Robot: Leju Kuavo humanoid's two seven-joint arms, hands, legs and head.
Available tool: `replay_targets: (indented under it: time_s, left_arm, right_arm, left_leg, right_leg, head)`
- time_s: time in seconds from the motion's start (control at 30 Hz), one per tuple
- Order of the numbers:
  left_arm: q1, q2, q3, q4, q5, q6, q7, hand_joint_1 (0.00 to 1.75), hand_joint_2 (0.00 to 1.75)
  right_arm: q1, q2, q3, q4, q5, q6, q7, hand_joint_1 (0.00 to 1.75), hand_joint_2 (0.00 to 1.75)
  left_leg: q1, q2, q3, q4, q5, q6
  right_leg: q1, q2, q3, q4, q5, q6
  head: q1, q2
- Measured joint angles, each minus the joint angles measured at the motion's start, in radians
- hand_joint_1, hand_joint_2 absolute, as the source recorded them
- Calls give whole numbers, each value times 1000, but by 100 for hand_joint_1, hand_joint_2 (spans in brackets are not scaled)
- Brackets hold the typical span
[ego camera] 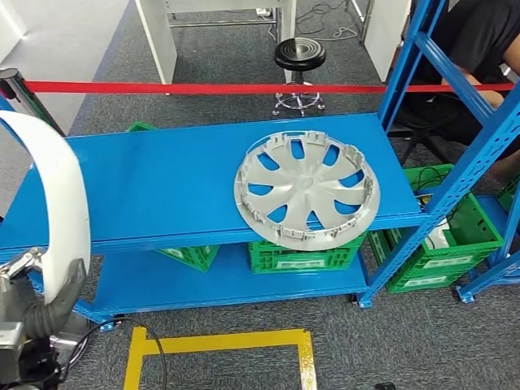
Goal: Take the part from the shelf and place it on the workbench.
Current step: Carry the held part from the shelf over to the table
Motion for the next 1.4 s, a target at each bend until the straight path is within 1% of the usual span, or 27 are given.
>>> replay_targets:
  time_s: [0.03,0.1,0.17,0.2,0.27,0.3,0.37,0.4,0.5,0.57,0.63,0.67,0.7,0.77,0.83,0.9,0.93,1.0,1.03,1.1,1.17,1.2,1.23,1.27,1.3,1.33,1.4]
  left_arm:
    - [19,-1,9,-9,23,2,-19,175,175]
    - [53,-3,28,-23,72,-1,-56,175,175]
    - [81,-6,44,-29,117,-8,-82,175,175]
    - [94,-9,51,-30,135,-13,-91,175,175]
    - [112,-13,65,-32,160,-23,-102,175,175]
    - [118,-16,71,-34,168,-28,-108,175,175]
    - [126,-20,83,-38,184,-36,-118,175,175]
    - [130,-23,88,-41,189,-40,-123,175,175]
    - [142,-29,102,-45,193,-49,-137,175,175]
    - [147,-36,109,-46,193,-56,-144,175,175]
    - [153,-42,114,-47,194,-60,-148,175,175]
    - [155,-43,116,-48,196,-62,-150,175,175]
    - [157,-45,118,-48,198,-64,-152,175,175]
    - [159,-49,121,-48,206,-70,-158,175,175]
    - [161,-54,128,-48,214,-75,-165,175,175]
    - [163,-58,135,-48,218,-78,-171,175,175]
    - [164,-58,138,-48,220,-80,-174,175,175]
    - [166,-59,142,-48,224,-85,-179,175,175]
    - [168,-60,143,-48,225,-88,-181,175,175]
    - [172,-61,148,-48,228,-92,-182,175,175]
    - [174,-63,155,-48,231,-93,-185,175,175]
    - [174,-63,158,-48,232,-94,-187,175,175]
    - [174,-64,161,-48,233,-95,-188,175,175]
    - [174,-64,163,-48,233,-95,-190,175,175]
    - [174,-65,165,-48,233,-95,-192,175,175]
    - [174,-66,166,-48,234,-96,-194,175,175]
    - [174,-67,170,-50,234,-97,-196,175,175]
  right_arm:
    - [0,1,0,1,-15,23,-3,0,175]
    - [0,3,0,2,-41,74,-12,0,175]
    - [0,3,0,3,-63,122,-20,0,175]
    - [0,3,0,4,-71,141,-23,0,175]
    - [0,3,-1,5,-81,165,-25,0,175]
    - [0,3,-1,5,-84,173,-25,0,175]
    - [0,4,-1,5,-91,187,-26,0,175]
    - [1,5,-2,5,-94,193,-26,0,175]
    - [4,5,-4,5,-105,203,-26,0,175]
    - [8,5,-6,5,-111,209,-26,0,175]
    - [8,5,-6,5,-114,215,-26,0,175]
    - [9,5,-6,5,-115,216,-26,0,175]
    - [9,5,-7,5,-115,216,-26,0,175]
    - [10,5,-7,5,-116,218,-26,0,175]
    - [11,5,-7,4,-117,221,-26,0,175]
    - [11,5,-7,3,-121,224,-27,0,175]
    - [11,5,-7,3,-122,226,-27,0,175]
    - [15,5,-7,3,-125,231,-28,0,175]
    - [17,6,-7,3,-125,233,-27,0,175]
    - [21,7,-7,3,-126,234,-27,0,175]
    - [22,7,-7,3,-127,235,-27,0,175]
    - [22,7,-6,3,-127,235,-28,0,175]
    - [22,7,-5,3,-127,236,-28,0,175]
    - [23,7,-4,3,-127,237,-29,0,175]
    - [23,7,-3,3,-128,237,-29,0,175]
    - [24,7,-3,3,-128,238,-30,0,175]
    - [24,7,-1,2,-130,240,-33,0,175]
  left_leg:
    - [2,-1,-7,16,-19,-6]
    - [7,-4,-38,108,-100,-18]
    - [11,-5,-70,232,-174,-26]
    - [12,-5,-71,267,-186,-27]
    - [13,-6,-20,214,-148,-22]
    - [12,-7,29,139,-118,-17]
    - [9,-10,115,-5,-87,-8]
    - [6,-12,135,-45,-83,-5]
    - [4,-10,122,-58,-68,9]
    - [7,-6,101,-63,-46,26]
    - [5,-3,74,-63,-25,35]
    - [3,-2,62,-62,-16,37]
    - [1,-1,49,-61,-6,37]
    - [-3,-1,18,-54,13,37]
    - [-5,0,-13,-41,31,33]
    - [-8,0,-28,-29,45,26]
    - [-8,1,-33,-26,52,22]
    - [-8,1,-41,-22,65,12]
    - [-7,-1,-47,-16,56,6]
    - [-1,-5,-63,43,-21,-8]
    - [6,-7,-83,171,-127,-20]
    - [10,-7,-88,228,-153,-24]
    - [12,-7,-82,263,-154,-26]
    - [15,-7,-61,261,-131,-28]
    - [17,-7,-26,224,-98,-28]
    - [19,-8,23,157,-71,-27]
    - [18,-12,113,15,-62,-21]
  right_leg:
    - [-1,-1,-6,-1,6,-10]
    - [-2,-4,-20,-2,20,-24]
    - [0,-6,-39,-1,34,-28]
    - [1,-6,-49,0,41,-28]
    - [3,-6,-66,0,54,-27]
    - [3,-6,-72,1,61,-25]
    - [6,-5,-82,0,76,-17]
    - [6,-4,-85,-1,83,-12]
    - [5,-4,-91,-4,96,7]
    - [4,-4,-110,33,43,15]
    - [4,-4,-140,142,-59,17]
    - [4,-4,-152,201,-95,18]
    - [4,-4,-158,251,-113,19]
    - [6,-5,-126,264,-78,16]
    - [12,-5,-21,144,-28,4]
    - [18,-6,82,-8,-33,-5]
    - [20,-5,103,-46,-43,-7]
    - [19,-6,95,-62,-42,-12]
    - [17,-8,87,-61,-35,-16]
    - [13,-13,66,-61,-14,-29]
    - [13,-15,38,-60,8,-35]
    - [14,-16,25,-57,19,-34]
    - [14,-17,11,-54,30,-33]
    - [13,-18,-3,-48,40,-31]
    - [13,-18,-17,-42,48,-29]
    - [12,-18,-33,-34,56,-26]
    - [13,-16,-56,-21,69,-16]
  head:
    - [-2,0]
    - [-7,0]
    - [-9,0]
    - [-9,0]
    - [-9,0]
    - [-9,0]
    - [-8,0]
    - [-8,0]
    - [-10,0]
    - [-7,0]
    - [-2,0]
    - [-2,0]
    - [-2,0]
    - [-2,0]
    - [-2,0]
    - [-2,0]
    - [-2,0]
    - [-2,0]
    - [-1,0]
    - [-4,0]
    - [-8,0]
    - [-8,0]
    - [-9,0]
    - [-8,0]
    - [-8,0]
    - [-8,0]
    - [-8,0]
